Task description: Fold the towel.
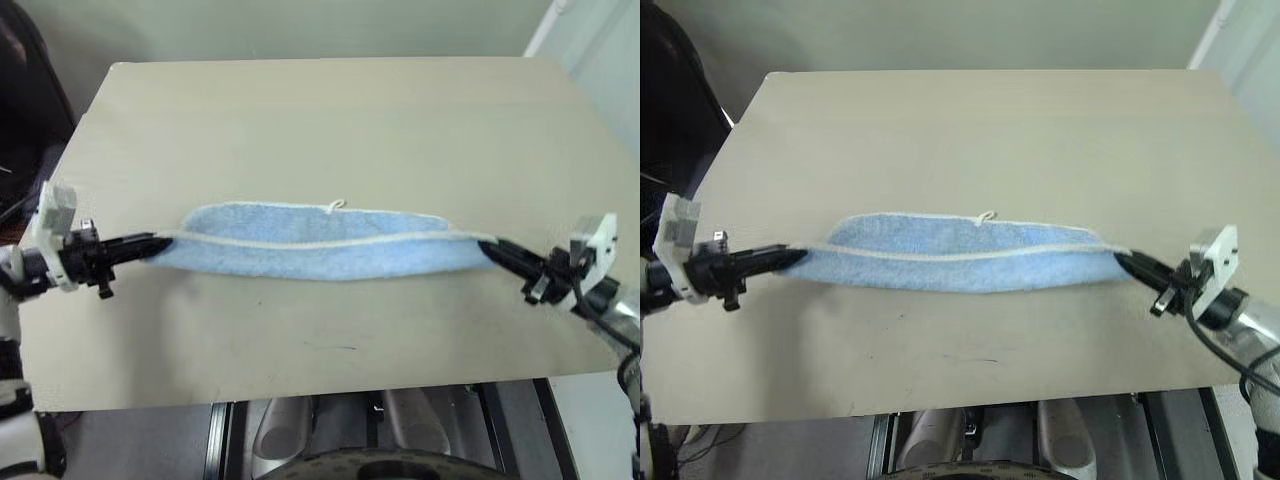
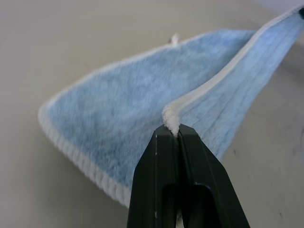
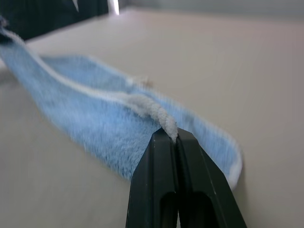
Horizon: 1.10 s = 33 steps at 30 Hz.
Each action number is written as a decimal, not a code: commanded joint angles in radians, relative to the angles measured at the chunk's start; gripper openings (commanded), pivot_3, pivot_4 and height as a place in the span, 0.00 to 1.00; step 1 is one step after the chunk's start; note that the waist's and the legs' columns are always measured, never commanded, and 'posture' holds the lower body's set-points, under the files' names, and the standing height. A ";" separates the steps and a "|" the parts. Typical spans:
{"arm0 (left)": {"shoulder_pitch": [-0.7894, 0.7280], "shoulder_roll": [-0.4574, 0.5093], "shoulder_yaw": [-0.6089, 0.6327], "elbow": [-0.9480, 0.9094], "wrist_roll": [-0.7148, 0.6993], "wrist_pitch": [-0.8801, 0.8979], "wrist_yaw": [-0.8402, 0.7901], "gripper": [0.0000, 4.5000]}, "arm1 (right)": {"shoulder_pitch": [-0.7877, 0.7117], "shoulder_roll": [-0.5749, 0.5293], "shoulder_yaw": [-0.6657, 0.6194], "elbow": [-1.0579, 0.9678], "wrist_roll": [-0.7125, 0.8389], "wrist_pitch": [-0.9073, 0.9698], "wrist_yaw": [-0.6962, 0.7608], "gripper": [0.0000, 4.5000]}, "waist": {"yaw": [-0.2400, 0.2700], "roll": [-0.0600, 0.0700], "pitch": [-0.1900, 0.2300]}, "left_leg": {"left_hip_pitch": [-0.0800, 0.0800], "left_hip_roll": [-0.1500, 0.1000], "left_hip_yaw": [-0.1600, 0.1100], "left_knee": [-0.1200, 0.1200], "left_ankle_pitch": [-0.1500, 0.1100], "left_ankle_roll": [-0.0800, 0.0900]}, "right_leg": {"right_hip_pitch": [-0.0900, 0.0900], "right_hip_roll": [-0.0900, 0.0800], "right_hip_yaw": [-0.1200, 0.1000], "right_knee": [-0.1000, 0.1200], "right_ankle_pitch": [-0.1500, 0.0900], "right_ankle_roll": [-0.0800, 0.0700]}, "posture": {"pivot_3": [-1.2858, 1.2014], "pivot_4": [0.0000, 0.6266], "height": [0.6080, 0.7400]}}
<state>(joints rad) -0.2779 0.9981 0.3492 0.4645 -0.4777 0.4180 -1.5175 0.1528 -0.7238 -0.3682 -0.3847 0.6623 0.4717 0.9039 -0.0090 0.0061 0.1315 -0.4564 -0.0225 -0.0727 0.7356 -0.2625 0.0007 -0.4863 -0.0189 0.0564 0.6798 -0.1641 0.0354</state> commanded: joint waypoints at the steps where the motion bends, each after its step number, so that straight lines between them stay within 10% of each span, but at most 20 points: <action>1: 0.067 0.049 0.021 -0.006 0.018 -0.055 -0.027 0.01 | 0.105 -0.037 0.009 -0.064 -0.028 0.004 0.037 0.00 | 0.000 0.000 0.000 | 0.001 0.000 0.000 0.000 -0.001 -0.001 | 0.000 0.000 0.000 0.000 -0.001 0.000 | 0.52 0.24 0.72; 9: 0.072 0.068 0.005 0.029 0.020 -0.079 -0.031 0.01 | 0.182 -0.058 -0.013 -0.033 -0.062 -0.050 0.067 0.00 | 0.000 -0.001 -0.001 | 0.000 0.000 -0.002 -0.001 -0.004 -0.002 | -0.001 0.000 0.001 0.000 -0.003 -0.001 | 0.52 0.24 0.72; 33: -0.313 -0.144 -0.080 0.417 0.154 -0.435 0.203 0.01 | -0.193 0.070 0.129 0.181 -0.194 -0.127 -0.094 0.00 | 0.004 -0.001 -0.001 | -0.001 0.000 -0.001 -0.002 0.004 0.014 | -0.001 0.000 0.000 -0.001 0.002 -0.009 | 0.52 0.24 0.72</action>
<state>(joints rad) -0.5694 0.8509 0.2676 0.8661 -0.3376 0.0351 -1.3275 -0.0227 -0.6614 -0.2435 -0.1997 0.4827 0.3734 0.8289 -0.0053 0.0051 0.1308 -0.4573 -0.0223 -0.0738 0.7341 -0.2582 0.0150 -0.4869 -0.0187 0.0563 0.6785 -0.1622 0.0264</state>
